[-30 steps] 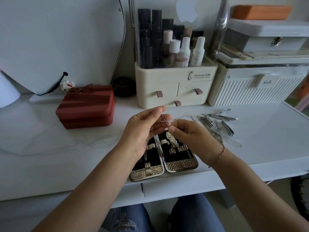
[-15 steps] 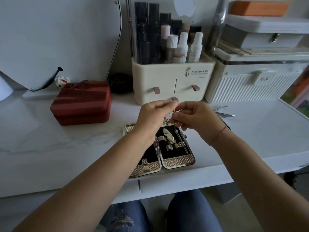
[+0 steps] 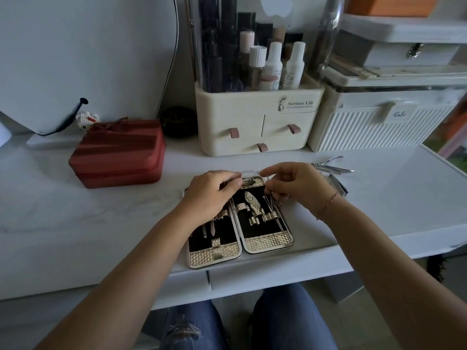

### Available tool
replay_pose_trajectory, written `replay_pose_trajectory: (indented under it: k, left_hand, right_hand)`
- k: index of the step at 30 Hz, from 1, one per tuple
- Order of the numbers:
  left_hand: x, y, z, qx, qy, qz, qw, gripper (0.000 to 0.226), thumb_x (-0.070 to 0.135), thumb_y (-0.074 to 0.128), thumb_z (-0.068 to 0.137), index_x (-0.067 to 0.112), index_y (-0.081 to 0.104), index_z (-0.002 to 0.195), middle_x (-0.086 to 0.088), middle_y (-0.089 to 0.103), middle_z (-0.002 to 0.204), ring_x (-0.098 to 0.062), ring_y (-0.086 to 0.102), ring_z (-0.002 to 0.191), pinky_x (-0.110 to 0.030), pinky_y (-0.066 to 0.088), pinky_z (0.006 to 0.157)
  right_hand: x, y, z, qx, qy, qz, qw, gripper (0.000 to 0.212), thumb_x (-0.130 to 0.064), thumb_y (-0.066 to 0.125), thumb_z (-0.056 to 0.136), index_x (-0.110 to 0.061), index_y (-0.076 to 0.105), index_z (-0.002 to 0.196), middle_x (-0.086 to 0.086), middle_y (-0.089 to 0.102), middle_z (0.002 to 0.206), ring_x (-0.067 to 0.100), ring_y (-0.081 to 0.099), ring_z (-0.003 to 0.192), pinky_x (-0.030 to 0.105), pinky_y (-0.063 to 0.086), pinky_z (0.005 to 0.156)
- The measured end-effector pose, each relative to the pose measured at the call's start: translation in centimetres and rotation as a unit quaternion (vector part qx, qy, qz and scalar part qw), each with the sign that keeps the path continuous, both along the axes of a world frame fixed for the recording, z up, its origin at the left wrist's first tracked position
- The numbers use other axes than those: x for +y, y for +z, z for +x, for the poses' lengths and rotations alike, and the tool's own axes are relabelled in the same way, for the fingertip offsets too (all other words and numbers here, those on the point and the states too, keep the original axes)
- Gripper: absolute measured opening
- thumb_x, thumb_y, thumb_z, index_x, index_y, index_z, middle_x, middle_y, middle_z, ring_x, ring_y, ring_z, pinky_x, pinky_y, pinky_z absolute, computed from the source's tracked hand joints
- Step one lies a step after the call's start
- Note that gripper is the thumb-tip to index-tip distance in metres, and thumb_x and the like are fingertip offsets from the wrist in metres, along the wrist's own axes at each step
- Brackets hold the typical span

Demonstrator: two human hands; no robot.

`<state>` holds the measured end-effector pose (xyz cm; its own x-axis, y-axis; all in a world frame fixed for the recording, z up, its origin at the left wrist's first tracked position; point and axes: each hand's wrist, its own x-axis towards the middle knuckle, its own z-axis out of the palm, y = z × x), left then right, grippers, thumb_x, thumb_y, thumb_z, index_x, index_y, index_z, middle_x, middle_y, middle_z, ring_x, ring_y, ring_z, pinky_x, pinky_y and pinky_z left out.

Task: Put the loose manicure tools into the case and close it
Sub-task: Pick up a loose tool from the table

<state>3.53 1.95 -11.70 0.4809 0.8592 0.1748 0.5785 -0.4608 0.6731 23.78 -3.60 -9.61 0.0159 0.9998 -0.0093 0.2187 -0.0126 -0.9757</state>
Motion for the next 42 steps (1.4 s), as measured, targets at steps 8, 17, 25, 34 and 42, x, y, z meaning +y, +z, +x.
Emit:
replay_pose_trajectory:
  k: [8,17,25,34,42]
  left_hand:
    - [0.2,-0.4,-0.1,-0.016,0.005,-0.008,1.0,0.032,0.041,0.049,0.093,0.028,0.062,0.12,0.01,0.063,0.124,-0.006,0.053,0.118,-0.024,0.039,0.1]
    - [0.3,-0.4,-0.1,-0.023,0.01,-0.015,1.0,0.032,0.042,0.049,0.093,0.028,0.063,0.119,0.011,0.064,0.122,-0.006,0.054,0.117,-0.027,0.041,0.1]
    - [0.3,-0.5,-0.2,-0.024,0.007,-0.02,0.999,0.033,0.043,0.048,0.093,0.029,0.063,0.119,0.012,0.064,0.121,-0.005,0.054,0.117,-0.032,0.041,0.103]
    - [0.3,-0.5,-0.2,-0.024,0.011,-0.02,0.999,0.035,0.045,0.046,0.094,0.029,0.062,0.12,0.011,0.063,0.122,-0.007,0.053,0.117,-0.026,0.04,0.098]
    - [0.2,-0.5,-0.2,-0.033,0.005,-0.021,0.999,0.035,0.045,0.046,0.094,0.028,0.062,0.12,0.011,0.063,0.123,-0.006,0.053,0.118,-0.032,0.041,0.102]
  right_hand:
    - [0.3,0.0,0.2,-0.035,-0.013,0.005,0.999,0.015,0.003,0.063,0.083,-0.011,0.06,0.087,-0.001,0.068,0.06,0.006,0.056,0.046,0.015,0.046,0.048]
    - [-0.3,-0.1,0.0,-0.18,0.004,0.027,0.983,0.015,-0.009,0.074,0.076,-0.021,0.068,0.082,-0.004,0.064,0.07,0.005,0.056,0.064,0.017,0.049,0.068]
    - [-1.4,0.1,0.3,-0.249,0.012,0.021,0.968,0.01,-0.017,0.074,0.076,-0.025,0.071,0.08,0.009,0.069,0.079,0.017,0.055,0.071,0.037,0.05,0.075]
    - [-1.0,1.1,4.4,-0.22,-0.201,0.087,0.951,0.005,-0.021,0.072,0.078,-0.025,0.071,0.081,-0.008,0.07,0.076,0.0,0.061,0.064,0.01,0.046,0.062]
    - [0.4,-0.2,4.8,-0.415,-0.193,-0.001,0.889,0.027,-0.045,0.073,0.072,-0.02,0.07,0.08,-0.001,0.057,0.08,0.014,0.052,0.078,0.029,0.044,0.072]
